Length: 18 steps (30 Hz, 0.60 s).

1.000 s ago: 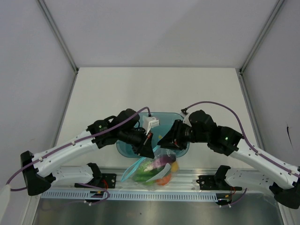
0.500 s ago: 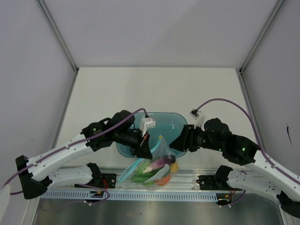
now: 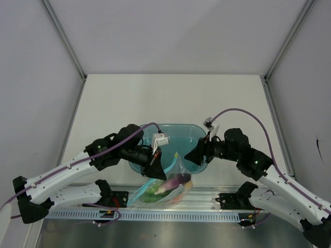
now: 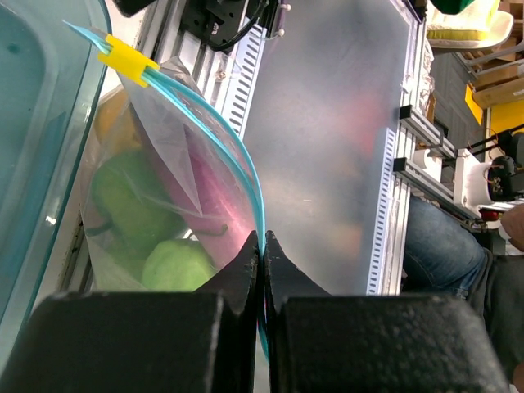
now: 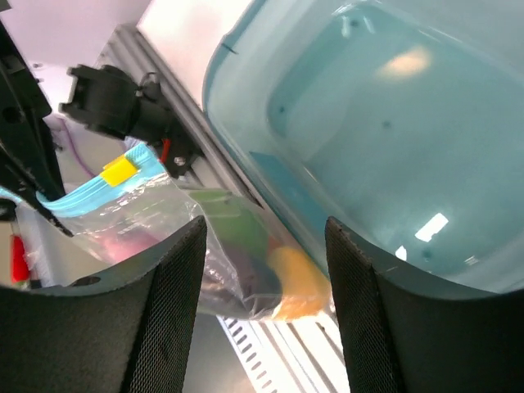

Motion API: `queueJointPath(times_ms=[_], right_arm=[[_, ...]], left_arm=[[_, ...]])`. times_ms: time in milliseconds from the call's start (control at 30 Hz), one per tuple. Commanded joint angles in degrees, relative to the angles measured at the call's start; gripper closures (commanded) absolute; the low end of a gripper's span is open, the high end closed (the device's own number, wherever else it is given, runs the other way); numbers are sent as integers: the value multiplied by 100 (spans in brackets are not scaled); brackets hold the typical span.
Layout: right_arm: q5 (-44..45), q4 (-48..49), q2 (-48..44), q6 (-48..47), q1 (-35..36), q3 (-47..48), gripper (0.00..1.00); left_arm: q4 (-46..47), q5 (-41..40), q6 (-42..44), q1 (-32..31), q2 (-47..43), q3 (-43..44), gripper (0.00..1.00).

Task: Place the food in the zip-top bag and seal the zipper
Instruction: Adjust the zipper food storage bag at the center of the board.

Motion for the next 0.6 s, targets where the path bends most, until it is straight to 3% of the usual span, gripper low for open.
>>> queueJointPath(times_ms=[0, 267, 567], right_arm=[[-1766, 1375, -3, -276, -602, -330, 37], [-3704, 2485, 190, -241, -807, -542, 37], [-4172, 2793, 445, -73, -578, -497, 38]], left_arm=[[320, 299, 142, 31, -166, 10, 99], [328, 474, 221, 40, -219, -8, 99], [434, 562, 168, 40, -157, 62, 99]])
